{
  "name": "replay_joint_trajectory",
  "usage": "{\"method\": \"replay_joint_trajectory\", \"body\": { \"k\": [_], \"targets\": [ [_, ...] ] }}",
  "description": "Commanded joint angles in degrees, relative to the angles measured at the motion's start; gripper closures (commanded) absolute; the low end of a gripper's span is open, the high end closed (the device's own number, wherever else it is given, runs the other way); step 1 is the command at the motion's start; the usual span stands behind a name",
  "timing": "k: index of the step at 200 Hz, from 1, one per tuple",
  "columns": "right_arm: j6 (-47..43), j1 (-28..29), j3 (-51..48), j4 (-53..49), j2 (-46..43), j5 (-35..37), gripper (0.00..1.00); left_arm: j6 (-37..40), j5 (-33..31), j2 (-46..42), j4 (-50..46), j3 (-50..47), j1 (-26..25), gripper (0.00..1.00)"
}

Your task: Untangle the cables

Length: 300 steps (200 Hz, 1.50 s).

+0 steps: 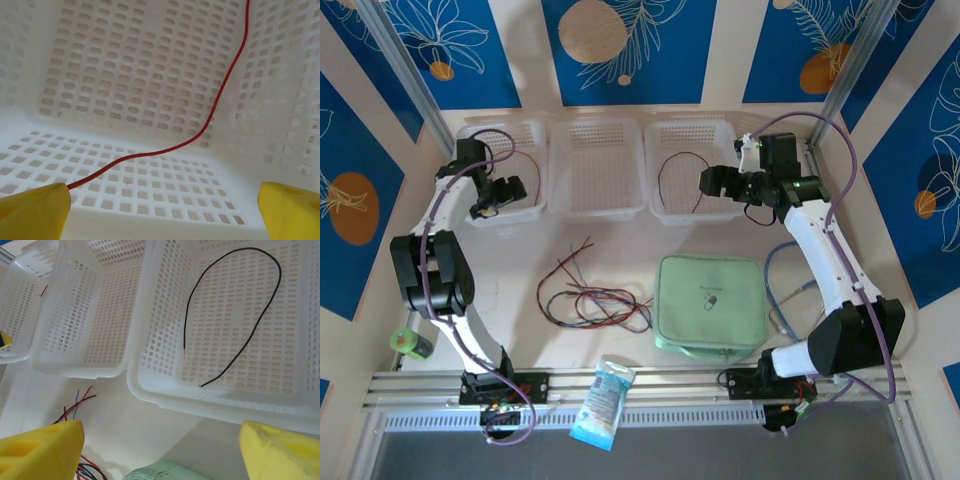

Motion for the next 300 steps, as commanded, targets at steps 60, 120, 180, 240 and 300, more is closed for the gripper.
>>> {"method": "replay_joint_trajectory", "body": {
  "k": [60, 120, 180, 240, 300],
  "targets": [
    [-0.7, -0.5, 1.8, -0.5, 0.1, -1.3, 0.19, 4.0, -5.8, -8.9, -3.1, 3.1, -6.7, 0.04],
    [-0.4, -0.6, -0.1, 0.4, -0.5, -1.3, 0.19, 4.3, -15.0, -19.1, 0.0, -17.6, -25.9, 0.19],
    [-0.5, -0.7, 0.2, -0.3, -0.6, -1.6, 0.19, 1.8, -16.7, -19.3, -2.4, -26.7, -27.8, 0.36],
    [-0.5, -0.6, -0.3, -0.8, -1.4, -1.2, 0.19, -2.2, -14.5, -10.6, -1.1, -30.8, -27.6, 0.48],
    [-0.6, -1.0, -1.7, -0.8, -2.9, -1.4, 0.19, -6.7, -11.2, -6.2, 0.3, -31.8, -27.0, 0.63]
  ]
}}
